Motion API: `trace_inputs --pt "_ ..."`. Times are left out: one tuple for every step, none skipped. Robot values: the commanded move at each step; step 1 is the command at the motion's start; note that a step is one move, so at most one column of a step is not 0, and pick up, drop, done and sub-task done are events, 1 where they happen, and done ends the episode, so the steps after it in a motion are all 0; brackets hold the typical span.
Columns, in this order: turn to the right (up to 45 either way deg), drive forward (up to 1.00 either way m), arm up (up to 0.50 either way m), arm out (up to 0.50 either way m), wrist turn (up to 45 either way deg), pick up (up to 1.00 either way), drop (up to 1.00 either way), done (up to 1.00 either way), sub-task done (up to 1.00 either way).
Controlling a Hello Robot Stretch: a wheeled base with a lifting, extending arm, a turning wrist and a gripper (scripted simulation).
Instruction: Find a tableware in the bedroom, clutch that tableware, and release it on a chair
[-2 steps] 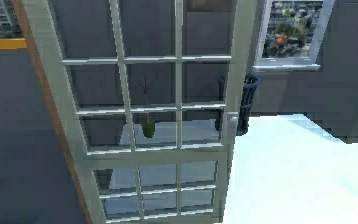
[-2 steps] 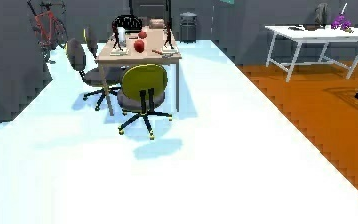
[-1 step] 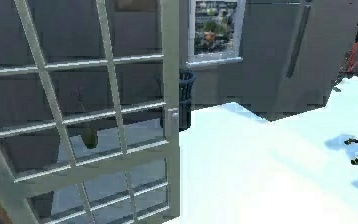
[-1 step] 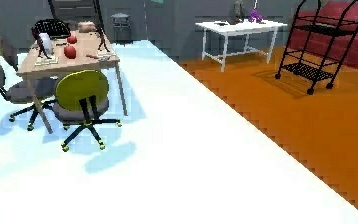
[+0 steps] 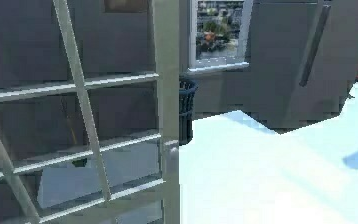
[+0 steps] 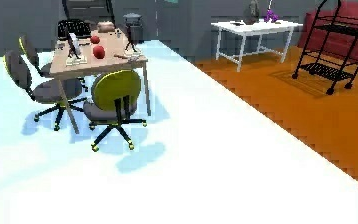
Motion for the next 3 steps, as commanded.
trace_inputs --pt "-45.0 0.00 0.00 0.00 0.0 0.00 0.00 0.00 0.00" --pt "-45.0 0.00 0.00 0.00 0.0 0.00 0.00 0.00 0.00" --pt "0.0 0.45 0.00 0.00 0.0 0.00 0.00 0.00 0.00"
